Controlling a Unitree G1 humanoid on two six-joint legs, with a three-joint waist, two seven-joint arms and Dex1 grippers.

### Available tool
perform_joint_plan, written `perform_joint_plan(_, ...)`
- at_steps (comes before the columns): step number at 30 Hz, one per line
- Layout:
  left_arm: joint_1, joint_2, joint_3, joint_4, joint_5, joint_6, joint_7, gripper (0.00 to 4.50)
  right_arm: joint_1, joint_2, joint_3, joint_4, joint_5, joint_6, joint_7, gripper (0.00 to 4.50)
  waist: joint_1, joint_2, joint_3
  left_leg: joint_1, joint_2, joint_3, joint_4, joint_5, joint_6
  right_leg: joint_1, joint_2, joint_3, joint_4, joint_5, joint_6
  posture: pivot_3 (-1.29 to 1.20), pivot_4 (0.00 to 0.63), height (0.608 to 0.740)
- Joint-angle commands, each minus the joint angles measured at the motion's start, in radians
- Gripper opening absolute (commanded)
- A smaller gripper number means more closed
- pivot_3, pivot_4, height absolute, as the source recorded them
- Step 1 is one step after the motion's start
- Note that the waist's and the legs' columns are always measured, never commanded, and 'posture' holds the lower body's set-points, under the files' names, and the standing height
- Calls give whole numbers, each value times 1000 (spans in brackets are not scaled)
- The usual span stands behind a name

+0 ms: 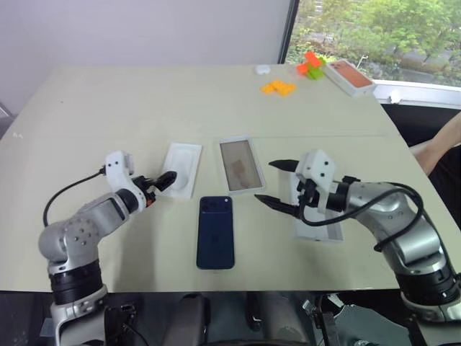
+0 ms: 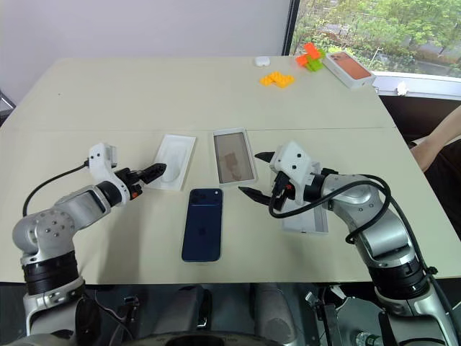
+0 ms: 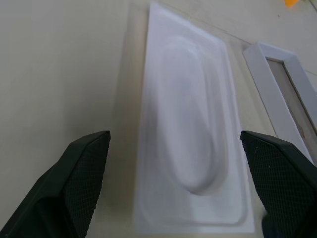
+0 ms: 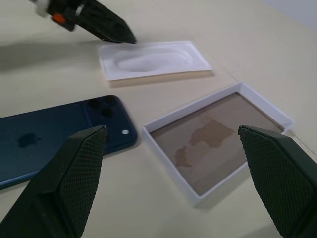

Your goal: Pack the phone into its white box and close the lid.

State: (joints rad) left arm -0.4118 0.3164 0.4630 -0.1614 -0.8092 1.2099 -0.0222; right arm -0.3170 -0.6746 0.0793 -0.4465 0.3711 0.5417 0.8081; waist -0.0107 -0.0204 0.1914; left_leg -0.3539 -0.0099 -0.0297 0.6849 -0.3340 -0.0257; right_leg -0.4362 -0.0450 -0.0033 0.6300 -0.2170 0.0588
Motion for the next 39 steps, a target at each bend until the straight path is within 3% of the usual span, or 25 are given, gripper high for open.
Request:
perform_joint_plan(1,-58,-13,50,38,-33,36,31,4435,-2,5,-2,-55,20,-3,6,4444,0,0,0,0,0,0,0,0,0,0,0,0,0,0,0,0,150,740)
perform_joint_plan(10,-123,-46,55,118,-27,116,64,4435,13,-2,21,-95,1,-33,20,4444,0,0,0,0,-1,0,0,1,-1,0,-1,0,0,0,0,0,150,740)
perform_joint_plan(13,-118,-53,66,113,-23,120,79,3599,12,3,19,-101,7,-28,15,4500,0,0,0,0,-1,0,0,1,-2,0,-1,0,0,0,0,0,150,740)
perform_joint_plan(20,-110,-67,79,95,-29,121,92,87,12,7,25,-104,7,-29,14,4500,0,0,0,0,-1,-1,0,2,-3,0,-1,0,0,0,0,0,150,740)
perform_joint_plan(33,-121,-143,277,-20,-266,86,149,32,-9,5,22,-87,0,-36,19,4500,1,-1,0,0,-1,-1,0,2,-4,0,-1,0,0,0,0,0,150,740)
perform_joint_plan(39,-163,-215,197,-30,-332,84,257,32,-19,-46,-36,-63,10,-32,44,4500,16,-2,1,-1,-2,-2,0,2,-4,0,-2,0,0,0,0,0,150,740)
